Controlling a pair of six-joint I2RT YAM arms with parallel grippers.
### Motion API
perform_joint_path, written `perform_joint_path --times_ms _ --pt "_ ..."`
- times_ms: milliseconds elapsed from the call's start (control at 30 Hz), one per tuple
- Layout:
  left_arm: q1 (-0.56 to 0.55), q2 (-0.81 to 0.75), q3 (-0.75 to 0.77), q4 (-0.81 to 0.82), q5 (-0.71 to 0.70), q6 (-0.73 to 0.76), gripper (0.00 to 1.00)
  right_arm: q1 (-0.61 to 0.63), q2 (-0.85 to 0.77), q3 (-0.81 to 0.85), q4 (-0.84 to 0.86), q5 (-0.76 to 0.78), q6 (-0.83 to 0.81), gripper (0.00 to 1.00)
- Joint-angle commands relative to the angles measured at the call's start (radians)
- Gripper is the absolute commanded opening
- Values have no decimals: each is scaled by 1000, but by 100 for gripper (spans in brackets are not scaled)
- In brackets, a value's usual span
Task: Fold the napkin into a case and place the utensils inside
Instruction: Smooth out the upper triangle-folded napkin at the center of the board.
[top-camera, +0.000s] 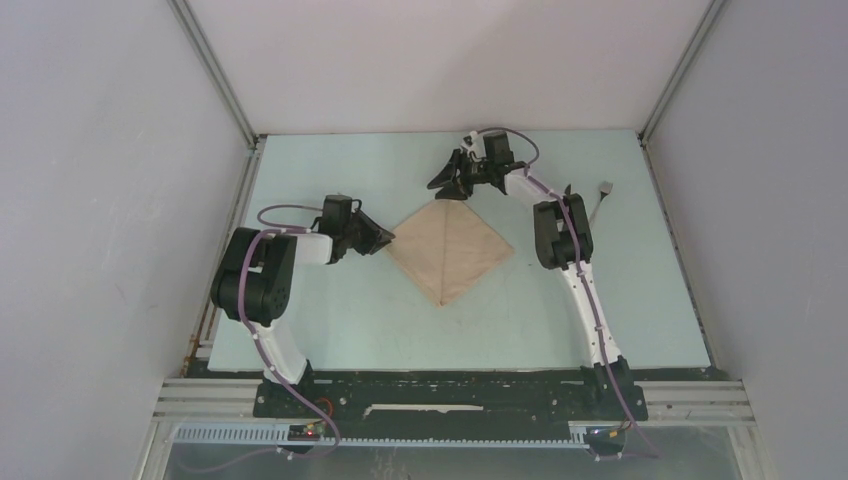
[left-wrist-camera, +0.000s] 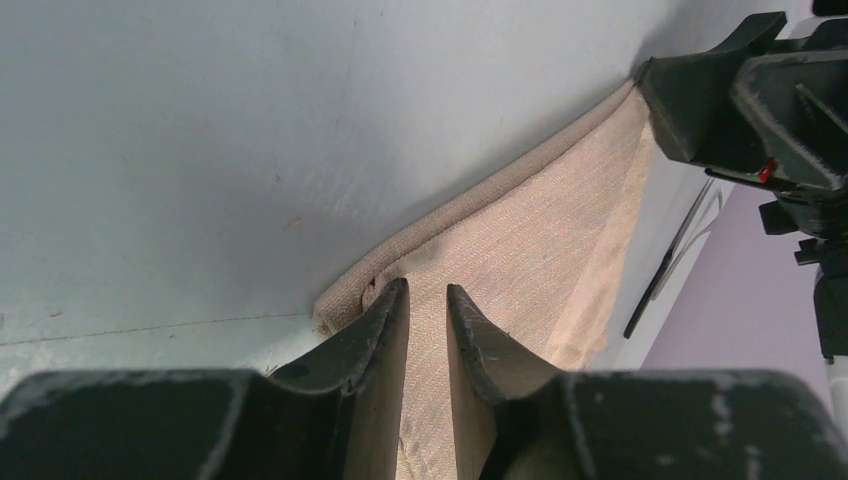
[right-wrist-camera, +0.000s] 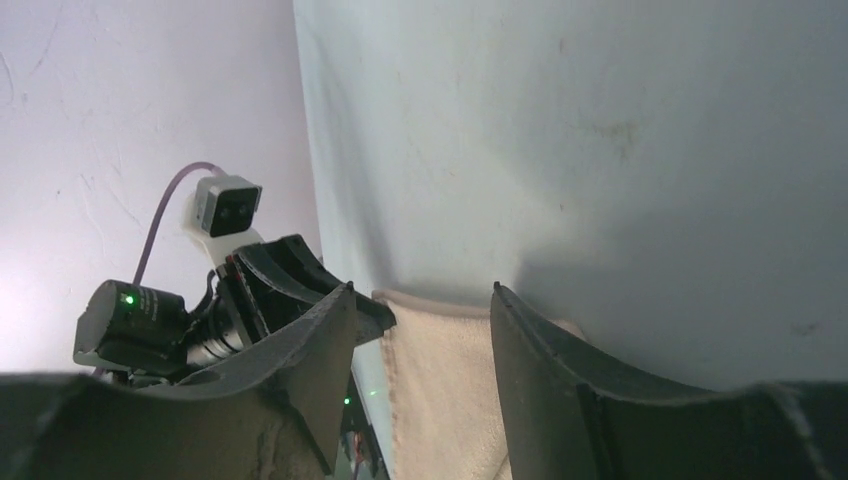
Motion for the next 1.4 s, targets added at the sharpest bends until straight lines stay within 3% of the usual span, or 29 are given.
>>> perform_joint_path --times_ms 0,133,233,400,567,767,1167,1267,1367 --pt "19 -1 -13 -21 -34 18 28 -34 17 135 -62 29 -11 61" --pt "19 7 -16 -14 -29 13 28 -41 -138 147 -288 41 -147 70" --pt "19 12 -24 1 -21 1 28 -25 -371 -97 -337 84 -242 77" --pt "19 11 -35 16 -16 -14 28 73 -636 -655 37 -24 -120 80" --pt "19 8 -40 21 -14 -28 27 209 -623 -845 345 -77 63 78" --pt "24 11 -55 25 -23 -32 25 277 -601 -941 455 -91 124 77" --pt "44 34 -51 31 -24 -34 23 310 -623 -1325 761 -74 214 74" --pt "47 37 -49 30 -23 -33 23 313 -690 -1359 762 -83 212 73" --pt "48 39 -44 21 -24 -27 23 305 -798 -1348 631 -65 126 74"
